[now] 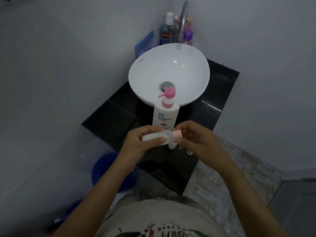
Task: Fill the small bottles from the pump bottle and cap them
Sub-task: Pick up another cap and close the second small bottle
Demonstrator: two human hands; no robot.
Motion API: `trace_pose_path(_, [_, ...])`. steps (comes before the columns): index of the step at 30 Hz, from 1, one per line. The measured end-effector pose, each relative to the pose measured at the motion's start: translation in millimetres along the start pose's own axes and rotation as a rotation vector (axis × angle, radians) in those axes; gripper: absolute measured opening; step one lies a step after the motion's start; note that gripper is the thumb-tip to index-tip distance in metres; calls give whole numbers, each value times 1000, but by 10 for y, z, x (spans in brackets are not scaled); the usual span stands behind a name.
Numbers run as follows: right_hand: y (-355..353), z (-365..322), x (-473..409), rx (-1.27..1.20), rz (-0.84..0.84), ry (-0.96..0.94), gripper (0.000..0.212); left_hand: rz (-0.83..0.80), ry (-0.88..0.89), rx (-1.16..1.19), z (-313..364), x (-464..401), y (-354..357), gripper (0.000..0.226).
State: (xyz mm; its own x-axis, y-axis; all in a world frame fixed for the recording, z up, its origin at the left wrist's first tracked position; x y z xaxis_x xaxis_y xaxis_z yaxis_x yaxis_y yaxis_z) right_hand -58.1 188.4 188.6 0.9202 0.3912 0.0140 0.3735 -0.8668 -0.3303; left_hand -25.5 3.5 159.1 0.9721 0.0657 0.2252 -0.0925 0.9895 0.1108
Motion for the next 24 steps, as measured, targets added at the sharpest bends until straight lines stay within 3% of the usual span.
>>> trace_pose_path(1, [9,-4,-3,16,9,30,6,-5,5,-9,4,3,6,33])
trace_pose_path(5, [52,-6,-16,-6,102,79,29,-3,7,-16,7,-3,18,35])
trace_pose_path(11, [34,-2,-21,-17,59,56,12,-1,31,-16,46,-16,6,32])
trace_pose_path(15, [76,1,-21,-43,172,146,40,-10,38,-25,35,-26,19,30])
trace_pose_path(19, [55,-52,-6,-136,89,93,29,-13,33,-27,21,-33,-3,32])
trace_pose_path(24, [89,-22,1,-106,142,158,13,-16,50,-31,-6,-38,5,31])
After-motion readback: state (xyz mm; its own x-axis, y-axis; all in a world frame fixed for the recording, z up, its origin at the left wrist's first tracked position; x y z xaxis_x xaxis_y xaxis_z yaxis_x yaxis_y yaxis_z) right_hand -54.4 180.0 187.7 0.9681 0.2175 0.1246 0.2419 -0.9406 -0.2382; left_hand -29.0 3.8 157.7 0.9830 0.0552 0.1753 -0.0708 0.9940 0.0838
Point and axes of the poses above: each hand's wrist, its own x-axis away from the middle knuckle, its own y-axis out of the palm, z = x × y, the point moved 3 cm from there along -x, towards the middle knuckle, and after that the axes turned 6 degrees about z, right-handed, at the moved point
